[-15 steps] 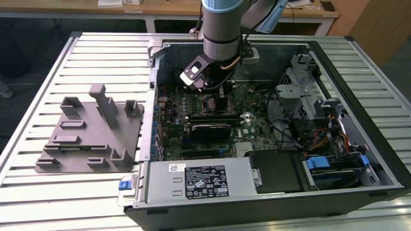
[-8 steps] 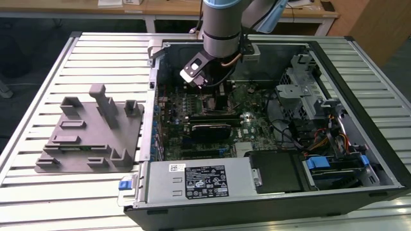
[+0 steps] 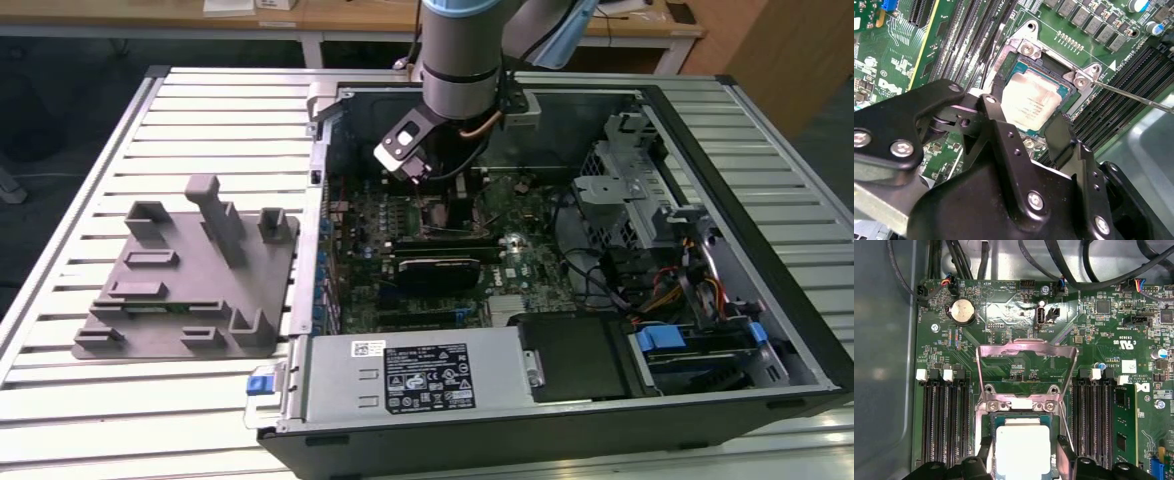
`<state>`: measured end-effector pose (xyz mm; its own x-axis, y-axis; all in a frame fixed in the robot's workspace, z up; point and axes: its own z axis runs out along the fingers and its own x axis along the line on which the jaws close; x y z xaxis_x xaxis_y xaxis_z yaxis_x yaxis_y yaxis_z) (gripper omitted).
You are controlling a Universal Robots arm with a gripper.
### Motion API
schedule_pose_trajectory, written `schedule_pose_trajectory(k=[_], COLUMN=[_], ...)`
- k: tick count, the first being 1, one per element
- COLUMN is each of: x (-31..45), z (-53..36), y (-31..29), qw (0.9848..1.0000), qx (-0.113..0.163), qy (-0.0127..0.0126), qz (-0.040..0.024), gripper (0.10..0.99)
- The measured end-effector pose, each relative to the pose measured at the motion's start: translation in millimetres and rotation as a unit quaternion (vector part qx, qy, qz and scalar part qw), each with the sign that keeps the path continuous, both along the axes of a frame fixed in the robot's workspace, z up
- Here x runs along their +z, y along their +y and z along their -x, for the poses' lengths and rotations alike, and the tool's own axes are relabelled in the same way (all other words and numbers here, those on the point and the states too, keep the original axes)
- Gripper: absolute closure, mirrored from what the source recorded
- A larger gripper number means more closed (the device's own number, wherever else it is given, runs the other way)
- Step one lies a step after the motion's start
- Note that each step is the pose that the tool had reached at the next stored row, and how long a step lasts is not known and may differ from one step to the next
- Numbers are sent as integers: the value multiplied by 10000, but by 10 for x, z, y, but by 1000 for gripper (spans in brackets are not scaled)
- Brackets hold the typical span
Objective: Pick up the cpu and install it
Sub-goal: 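Place the cpu into insertion slot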
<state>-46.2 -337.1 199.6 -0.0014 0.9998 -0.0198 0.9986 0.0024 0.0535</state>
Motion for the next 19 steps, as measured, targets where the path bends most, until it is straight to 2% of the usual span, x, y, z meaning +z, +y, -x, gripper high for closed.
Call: schedule_pose_trajectory(k=[1, 3, 4, 12, 13, 14, 15, 16, 17, 19], x=[0, 1, 1, 5, 6, 6, 6, 6, 7, -4], z=[0, 0, 0, 0, 0, 0, 0, 0, 0, 0], y=[0, 0, 0, 0, 0, 0, 0, 0, 0, 0], qw=[10000, 10000, 10000, 10000, 10000, 10000, 10000, 10000, 10000, 10000], qx=[0, 0, 0, 0, 0, 0, 0, 0, 0, 0], qy=[0, 0, 0, 0, 0, 0, 0, 0, 0, 1], qz=[0, 0, 0, 0, 0, 0, 0, -1, 0, 1], gripper=[553, 553, 620, 620, 553, 553, 490, 490, 427, 427])
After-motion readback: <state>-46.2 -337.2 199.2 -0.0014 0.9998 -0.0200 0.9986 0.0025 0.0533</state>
